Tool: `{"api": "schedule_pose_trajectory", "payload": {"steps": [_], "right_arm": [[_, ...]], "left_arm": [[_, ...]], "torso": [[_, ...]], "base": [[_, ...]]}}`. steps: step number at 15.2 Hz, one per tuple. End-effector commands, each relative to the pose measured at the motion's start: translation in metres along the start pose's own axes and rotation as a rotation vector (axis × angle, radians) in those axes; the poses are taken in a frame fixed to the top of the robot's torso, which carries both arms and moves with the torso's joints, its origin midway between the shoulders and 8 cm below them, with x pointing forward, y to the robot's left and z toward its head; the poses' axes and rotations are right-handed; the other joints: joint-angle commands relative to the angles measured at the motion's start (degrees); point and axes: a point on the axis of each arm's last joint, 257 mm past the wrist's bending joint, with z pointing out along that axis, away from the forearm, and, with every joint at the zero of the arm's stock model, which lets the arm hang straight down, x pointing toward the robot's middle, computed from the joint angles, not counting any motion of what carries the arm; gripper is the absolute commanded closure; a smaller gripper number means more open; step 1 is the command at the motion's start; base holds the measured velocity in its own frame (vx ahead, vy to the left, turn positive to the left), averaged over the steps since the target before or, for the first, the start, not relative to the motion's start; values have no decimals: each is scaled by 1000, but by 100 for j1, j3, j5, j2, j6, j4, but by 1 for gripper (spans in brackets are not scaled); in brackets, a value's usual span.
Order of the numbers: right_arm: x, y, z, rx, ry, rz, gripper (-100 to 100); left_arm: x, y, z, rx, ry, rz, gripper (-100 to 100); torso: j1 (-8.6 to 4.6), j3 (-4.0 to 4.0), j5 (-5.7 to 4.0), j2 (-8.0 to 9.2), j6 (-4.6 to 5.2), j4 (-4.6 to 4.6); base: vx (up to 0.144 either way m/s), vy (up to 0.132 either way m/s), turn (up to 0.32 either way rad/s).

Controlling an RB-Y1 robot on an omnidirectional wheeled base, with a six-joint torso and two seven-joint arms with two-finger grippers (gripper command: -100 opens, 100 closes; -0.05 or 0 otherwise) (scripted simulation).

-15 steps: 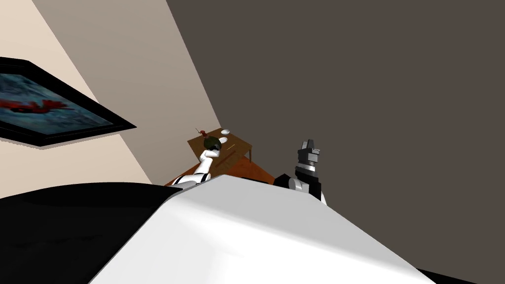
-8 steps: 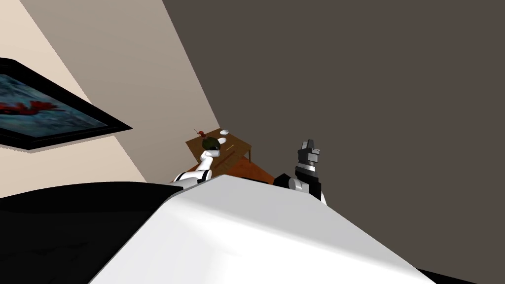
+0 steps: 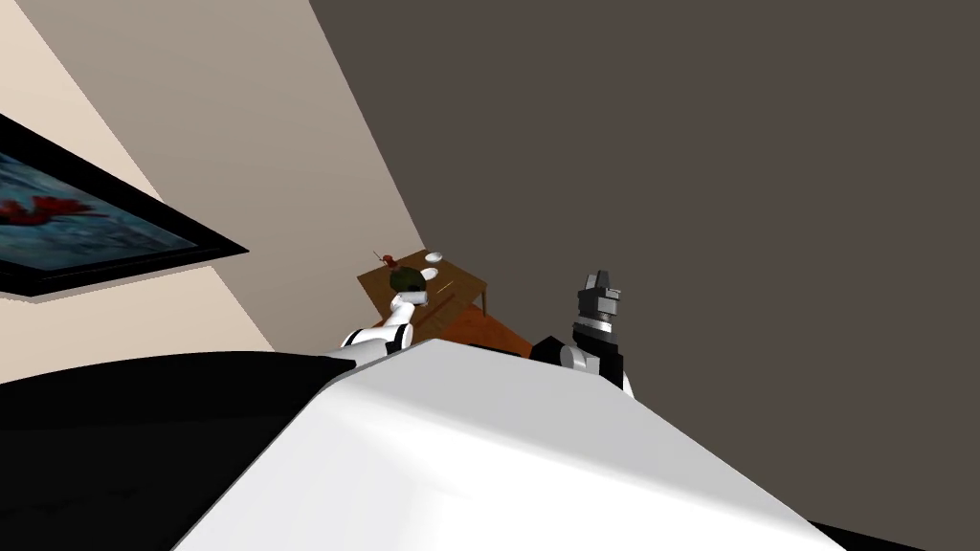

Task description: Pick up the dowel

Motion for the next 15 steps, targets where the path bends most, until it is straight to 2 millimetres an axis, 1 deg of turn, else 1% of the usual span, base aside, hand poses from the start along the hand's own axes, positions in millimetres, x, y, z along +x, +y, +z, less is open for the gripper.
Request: {"api": "schedule_pose_trajectory", "payload": {"steps": [1, 2, 3, 4, 5, 7, 9, 10, 11, 13, 15], "right_arm": [[0, 0, 0, 0, 0, 0, 0], [0, 0, 0, 0, 0, 0, 0], [0, 0, 0, 0, 0, 0, 0], [0, 0, 0, 0, 0, 0, 0], [0, 0, 0, 0, 0, 0, 0], [0, 0, 0, 0, 0, 0, 0], [0, 0, 0, 0, 0, 0, 0], [0, 0, 0, 0, 0, 0, 0], [0, 0, 0, 0, 0, 0, 0], [0, 0, 0, 0, 0, 0, 0], [0, 0, 0, 0, 0, 0, 0]], "left_arm": [[-6, 13, 3, -43, -22, -26, -100], [-6, 13, 3, -43, -22, -26, -100], [-8, 24, 5, -88, -41, -59, -100], [-10, 27, 5, -95, -45, -59, -100], [-14, 42, 6, -143, -67, -89, -100], [-14, 42, 6, -143, -67, -89, -100], [-17, 66, 5, -224, -101, -140, -100], [-19, 68, 6, -229, -105, -140, -100], [-20, 79, 4, -263, -119, -161, -100], [-21, 80, 4, -266, -121, -161, -100], [-23, 100, 1, -328, -148, -193, -100]], "torso": [[0, 0, 0, 0, 0, 0], [0, -1, 0, -1, 0, 0], [0, 0, 0, 0, 0, 0], [-1, 0, -1, -1, 1, 0], [-1, -1, 0, -1, 0, 0], [0, -2, 0, -3, 0, -1], [-1, -2, 0, -4, 0, -1], [-1, -3, 0, -5, 1, -1], [-1, -3, 1, -4, 0, -2], [-2, -2, 0, -4, 0, -1], [-3, -1, -1, -2, 0, -1]], "base": [[12, 2, -37], [6, -1, -16], [8, -1, -25], [10, -1, -30], [13, 0, -39], [17, 2, -49], [19, 1, -52], [18, 2, -47], [17, -1, -42], [15, -4, -26], [19, -3, -14]]}}
